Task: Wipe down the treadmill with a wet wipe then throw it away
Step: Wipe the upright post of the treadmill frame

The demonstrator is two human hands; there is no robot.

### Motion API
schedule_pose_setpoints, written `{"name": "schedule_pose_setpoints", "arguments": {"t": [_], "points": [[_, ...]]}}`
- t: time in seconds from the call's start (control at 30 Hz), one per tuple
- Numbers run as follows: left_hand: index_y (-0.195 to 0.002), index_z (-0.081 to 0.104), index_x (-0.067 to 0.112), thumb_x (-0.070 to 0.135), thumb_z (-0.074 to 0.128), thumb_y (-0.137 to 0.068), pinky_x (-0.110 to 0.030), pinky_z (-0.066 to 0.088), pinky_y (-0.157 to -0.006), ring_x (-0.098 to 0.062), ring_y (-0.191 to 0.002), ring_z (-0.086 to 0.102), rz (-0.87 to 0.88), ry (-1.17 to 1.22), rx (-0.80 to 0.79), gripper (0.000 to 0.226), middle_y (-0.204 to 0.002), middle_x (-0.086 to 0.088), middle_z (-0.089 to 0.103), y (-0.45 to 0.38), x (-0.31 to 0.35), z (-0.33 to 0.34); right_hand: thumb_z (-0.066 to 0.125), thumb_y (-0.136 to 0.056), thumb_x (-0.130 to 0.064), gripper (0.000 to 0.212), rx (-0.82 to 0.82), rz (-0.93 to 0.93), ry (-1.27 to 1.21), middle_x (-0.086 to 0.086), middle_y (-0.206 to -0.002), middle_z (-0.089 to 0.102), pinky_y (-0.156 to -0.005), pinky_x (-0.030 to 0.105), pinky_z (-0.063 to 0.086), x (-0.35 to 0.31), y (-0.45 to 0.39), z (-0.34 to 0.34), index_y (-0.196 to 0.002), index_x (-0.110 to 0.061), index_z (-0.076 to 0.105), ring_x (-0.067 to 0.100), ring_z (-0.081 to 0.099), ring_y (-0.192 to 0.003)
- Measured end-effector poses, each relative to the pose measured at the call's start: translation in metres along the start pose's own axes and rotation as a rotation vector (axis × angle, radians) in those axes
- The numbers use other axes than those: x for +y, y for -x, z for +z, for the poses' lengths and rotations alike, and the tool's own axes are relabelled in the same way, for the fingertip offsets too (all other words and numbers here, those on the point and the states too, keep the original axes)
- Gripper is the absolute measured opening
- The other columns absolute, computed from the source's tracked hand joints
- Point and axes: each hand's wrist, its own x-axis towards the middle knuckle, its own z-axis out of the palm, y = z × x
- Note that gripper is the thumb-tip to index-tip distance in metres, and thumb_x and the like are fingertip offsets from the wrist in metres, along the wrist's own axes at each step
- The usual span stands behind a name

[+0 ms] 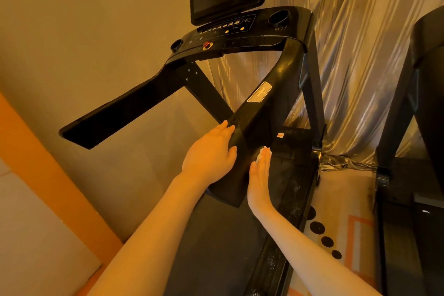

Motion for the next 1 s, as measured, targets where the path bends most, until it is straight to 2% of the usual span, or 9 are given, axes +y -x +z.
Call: {"name": "schedule_pose_setpoints", "arguments": {"t": [0.2, 0.33, 0.4, 0.47, 0.53, 0.63, 0.8, 0.9, 1.0], "points": [[-0.153, 0.026, 0.030, 0.039, 0.042, -0.102, -0.028, 0.034, -0.110, -0.014, -0.143, 0.031, -0.002, 0.002, -0.005, 0.054, -0.161, 0.009, 0.019, 0.001, -0.001, -0.001, 0.021, -0.081, -0.086, 0.076, -0.007, -0.113, 0.040, -0.023, -0.160, -0.007, -0.122, 0.029, 0.005, -0.017, -0.006, -0.001, -0.144, -0.052, -0.002, -0.005, -0.005, -0.146], [-0.147, 0.039, 0.030, 0.036, 0.044, -0.101, -0.026, 0.040, -0.105, -0.013, -0.136, 0.043, -0.045, 0.057, 0.071, 0.047, -0.156, 0.010, 0.033, 0.004, 0.001, -0.002, 0.024, -0.092, -0.073, 0.066, -0.067, -0.262, 0.067, -0.021, -0.161, -0.005, -0.117, 0.015, 0.004, -0.040, -0.021, -0.003, -0.148, -0.045, 0.003, -0.004, -0.003, -0.146], [-0.141, 0.049, 0.028, 0.032, 0.043, -0.101, -0.019, 0.045, -0.092, -0.012, -0.123, 0.054, -0.105, 0.106, 0.151, 0.040, -0.146, 0.009, 0.048, 0.007, 0.002, -0.003, 0.026, -0.098, -0.057, 0.059, -0.124, -0.315, 0.120, -0.019, -0.160, -0.005, -0.113, 0.007, 0.002, -0.051, -0.029, -0.006, -0.150, -0.038, 0.006, -0.005, -0.004, -0.146], [-0.135, 0.056, 0.026, 0.030, 0.042, -0.102, -0.009, 0.040, -0.075, -0.010, -0.108, 0.061, -0.155, 0.136, 0.214, 0.036, -0.132, 0.007, 0.061, 0.011, 0.003, -0.004, 0.029, -0.101, -0.045, 0.055, -0.168, -0.385, 0.245, -0.019, -0.160, -0.003, -0.114, 0.009, 0.001, -0.058, -0.038, -0.012, -0.151, -0.035, 0.007, -0.002, -0.004, -0.147], [-0.131, 0.060, 0.024, 0.029, 0.042, -0.102, -0.003, 0.031, -0.063, -0.010, -0.099, 0.063, -0.169, 0.157, 0.245, 0.035, -0.124, 0.005, 0.066, 0.013, 0.004, -0.005, 0.027, -0.102, -0.049, 0.056, -0.204, -0.468, 0.361, -0.017, -0.160, 0.002, -0.117, 0.014, 0.003, -0.063, -0.046, -0.018, -0.151, -0.030, 0.011, 0.002, -0.001, -0.148], [-0.128, 0.064, 0.023, 0.029, 0.043, -0.102, -0.001, 0.029, -0.063, -0.010, -0.098, 0.063, -0.183, 0.196, 0.265, 0.033, -0.121, 0.005, 0.067, 0.015, 0.005, -0.007, 0.022, -0.099, -0.059, 0.058, -0.250, -0.578, 0.464, -0.019, -0.158, 0.013, -0.119, 0.021, 0.011, -0.071, -0.054, -0.024, -0.150, -0.030, 0.022, 0.002, 0.009, -0.148], [-0.117, 0.069, 0.020, 0.028, 0.044, -0.102, -0.005, 0.034, -0.061, -0.010, -0.085, 0.062, -0.189, 0.224, 0.247, 0.030, -0.110, 0.001, 0.071, 0.016, 0.004, -0.008, 0.026, -0.101, -0.052, 0.047, -0.340, -0.574, 0.434, -0.012, -0.149, 0.039, -0.120, 0.035, 0.026, -0.089, -0.067, -0.023, -0.139, -0.030, 0.045, 0.001, 0.032, -0.141], [-0.118, 0.068, 0.021, 0.027, 0.043, -0.102, -0.006, 0.036, -0.061, -0.010, -0.084, 0.062, -0.181, 0.228, 0.216, 0.030, -0.113, 0.001, 0.070, 0.016, 0.003, -0.009, 0.033, -0.101, -0.042, 0.046, -0.378, -0.494, 0.354, -0.012, -0.151, 0.038, -0.113, 0.027, 0.036, -0.099, -0.071, -0.027, -0.145, -0.034, 0.034, 0.001, 0.037, -0.136], [-0.133, 0.058, 0.022, 0.028, 0.044, -0.102, -0.006, 0.038, -0.082, -0.011, -0.116, 0.058, -0.130, 0.202, 0.201, 0.035, -0.135, 0.003, 0.059, 0.014, 0.002, -0.012, 0.035, -0.098, -0.038, 0.060, -0.425, -0.435, 0.307, -0.012, -0.154, 0.035, -0.107, 0.013, 0.031, -0.103, -0.073, -0.030, -0.151, -0.043, 0.008, -0.006, 0.034, -0.135]]}}
